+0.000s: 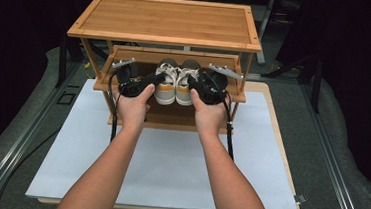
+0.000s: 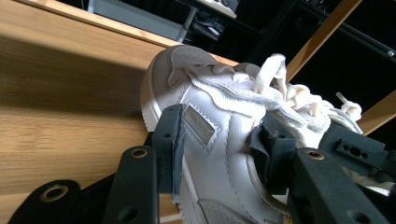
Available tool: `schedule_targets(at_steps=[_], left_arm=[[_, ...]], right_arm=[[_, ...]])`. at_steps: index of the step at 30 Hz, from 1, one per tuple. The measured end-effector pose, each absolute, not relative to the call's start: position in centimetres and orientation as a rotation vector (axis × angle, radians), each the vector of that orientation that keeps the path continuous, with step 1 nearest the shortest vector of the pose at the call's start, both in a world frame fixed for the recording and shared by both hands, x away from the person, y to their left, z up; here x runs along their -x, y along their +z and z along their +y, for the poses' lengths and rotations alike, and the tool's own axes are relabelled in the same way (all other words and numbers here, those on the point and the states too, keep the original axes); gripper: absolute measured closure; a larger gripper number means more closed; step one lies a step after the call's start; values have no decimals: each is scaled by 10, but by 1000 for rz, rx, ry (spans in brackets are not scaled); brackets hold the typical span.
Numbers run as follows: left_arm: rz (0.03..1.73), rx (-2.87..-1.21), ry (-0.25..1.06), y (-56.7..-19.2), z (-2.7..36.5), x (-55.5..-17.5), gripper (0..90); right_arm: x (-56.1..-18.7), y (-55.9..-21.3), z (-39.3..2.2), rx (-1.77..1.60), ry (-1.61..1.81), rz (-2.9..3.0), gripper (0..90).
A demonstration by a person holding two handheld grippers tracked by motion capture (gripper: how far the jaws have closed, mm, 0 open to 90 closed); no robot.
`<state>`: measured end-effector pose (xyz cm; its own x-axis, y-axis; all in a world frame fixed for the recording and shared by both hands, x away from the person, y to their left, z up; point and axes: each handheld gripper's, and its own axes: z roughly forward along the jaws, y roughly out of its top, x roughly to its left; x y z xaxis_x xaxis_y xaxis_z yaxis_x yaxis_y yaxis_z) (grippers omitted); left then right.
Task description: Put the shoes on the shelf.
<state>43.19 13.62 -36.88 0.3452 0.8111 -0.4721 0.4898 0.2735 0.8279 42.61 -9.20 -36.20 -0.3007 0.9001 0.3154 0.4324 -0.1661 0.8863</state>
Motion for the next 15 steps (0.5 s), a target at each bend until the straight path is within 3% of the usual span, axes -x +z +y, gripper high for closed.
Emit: schedule_targets(at_steps=[15], left_arm=[[1336, -1406, 279, -364, 140, -446, 564]], right_arm=[[-442, -359, -91, -1583, 1454, 1689, 588]])
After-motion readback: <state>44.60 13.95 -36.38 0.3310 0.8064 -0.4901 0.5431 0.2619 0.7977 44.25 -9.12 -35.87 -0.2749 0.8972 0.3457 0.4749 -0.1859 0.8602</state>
